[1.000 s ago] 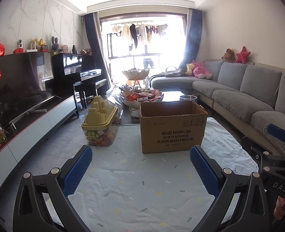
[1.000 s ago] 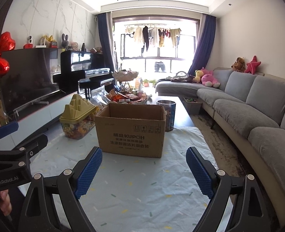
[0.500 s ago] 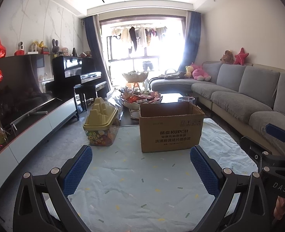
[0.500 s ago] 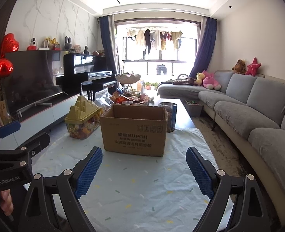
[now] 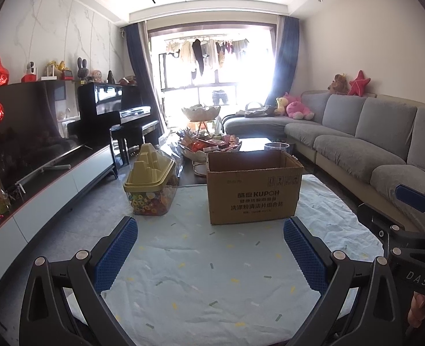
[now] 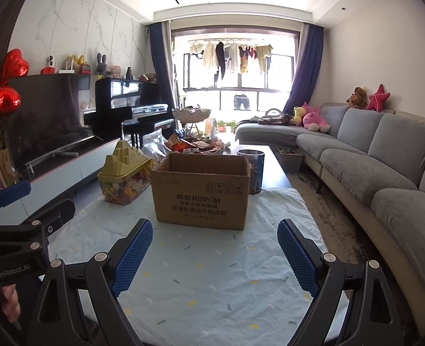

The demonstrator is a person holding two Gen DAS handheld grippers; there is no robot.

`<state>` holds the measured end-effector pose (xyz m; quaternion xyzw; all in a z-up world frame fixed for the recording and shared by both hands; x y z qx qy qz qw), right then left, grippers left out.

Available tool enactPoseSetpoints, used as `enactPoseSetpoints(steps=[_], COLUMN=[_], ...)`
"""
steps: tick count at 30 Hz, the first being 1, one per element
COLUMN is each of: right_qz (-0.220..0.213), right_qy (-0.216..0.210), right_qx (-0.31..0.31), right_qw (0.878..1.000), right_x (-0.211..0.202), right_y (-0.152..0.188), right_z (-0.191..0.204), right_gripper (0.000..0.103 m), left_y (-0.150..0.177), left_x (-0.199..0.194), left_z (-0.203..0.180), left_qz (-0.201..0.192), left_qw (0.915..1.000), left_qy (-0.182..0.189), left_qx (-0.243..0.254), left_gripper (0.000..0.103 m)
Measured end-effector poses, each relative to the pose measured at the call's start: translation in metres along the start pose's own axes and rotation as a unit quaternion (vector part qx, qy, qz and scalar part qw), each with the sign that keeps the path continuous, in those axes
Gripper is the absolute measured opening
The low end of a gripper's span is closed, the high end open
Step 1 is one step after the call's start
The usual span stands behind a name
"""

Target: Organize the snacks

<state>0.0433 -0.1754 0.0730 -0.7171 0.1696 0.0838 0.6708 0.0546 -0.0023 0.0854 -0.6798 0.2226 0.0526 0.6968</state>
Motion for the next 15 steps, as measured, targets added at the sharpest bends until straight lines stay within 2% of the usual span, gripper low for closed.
enactPoseSetpoints(steps=[15], right_qz=[0.0], right_qy=[0.0], right_qx=[0.001], right_qw=[1.0], right_x=[-0.0002], right_y=[0.0009], right_z=[0.0005], right_gripper=[0.089], left_y=[0.0037], left_x=[0.0018], left_z=[-0.0009], left_qz=[0.005], left_qw=[1.0], left_qy=[0.007], left_qx=[-0.004], left_gripper=[0.103])
Point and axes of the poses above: each gripper's, at about its wrist camera, not at the fingertips, and x roughly the way its jaws point, z to its left, y to its underside, the point moved 1 cm from there along x, roughly the way its jaws point, and after that the axes turned 13 degrees about y, right-handed, at the moved point
